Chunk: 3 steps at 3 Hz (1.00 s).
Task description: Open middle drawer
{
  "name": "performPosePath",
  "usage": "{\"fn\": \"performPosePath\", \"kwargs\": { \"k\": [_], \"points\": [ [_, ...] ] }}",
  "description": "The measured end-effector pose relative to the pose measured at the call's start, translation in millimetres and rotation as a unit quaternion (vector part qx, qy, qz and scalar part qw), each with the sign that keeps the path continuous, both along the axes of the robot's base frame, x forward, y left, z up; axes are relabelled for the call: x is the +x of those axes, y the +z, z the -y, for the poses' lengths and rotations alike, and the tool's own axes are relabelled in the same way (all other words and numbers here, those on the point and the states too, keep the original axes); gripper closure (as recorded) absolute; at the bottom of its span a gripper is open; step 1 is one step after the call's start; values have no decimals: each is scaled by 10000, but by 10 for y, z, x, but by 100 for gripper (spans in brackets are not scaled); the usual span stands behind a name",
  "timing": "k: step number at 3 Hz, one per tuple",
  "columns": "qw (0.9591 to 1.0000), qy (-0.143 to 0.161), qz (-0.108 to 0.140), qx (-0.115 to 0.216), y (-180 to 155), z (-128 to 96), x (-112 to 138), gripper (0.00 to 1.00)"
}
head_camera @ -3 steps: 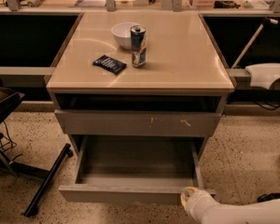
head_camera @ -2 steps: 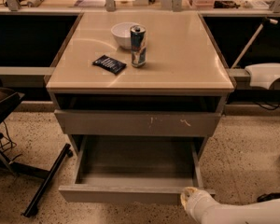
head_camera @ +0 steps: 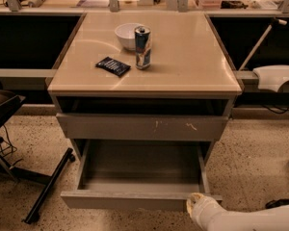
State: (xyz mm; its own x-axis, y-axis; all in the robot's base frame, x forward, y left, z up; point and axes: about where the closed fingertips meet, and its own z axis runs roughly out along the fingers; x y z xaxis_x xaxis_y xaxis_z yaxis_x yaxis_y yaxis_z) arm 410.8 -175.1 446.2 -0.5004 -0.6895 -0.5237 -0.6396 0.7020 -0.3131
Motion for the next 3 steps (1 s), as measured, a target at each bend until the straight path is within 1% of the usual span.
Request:
{"fn": "performPosePath", "kwargs": {
  "k": [1, 2, 3],
  "points": [
    [10000, 0, 0, 0, 0, 0, 0, 12],
    [10000, 0, 0, 0, 0, 0, 0, 0],
    [10000, 0, 0, 0, 0, 0, 0, 0]
  ]
}}
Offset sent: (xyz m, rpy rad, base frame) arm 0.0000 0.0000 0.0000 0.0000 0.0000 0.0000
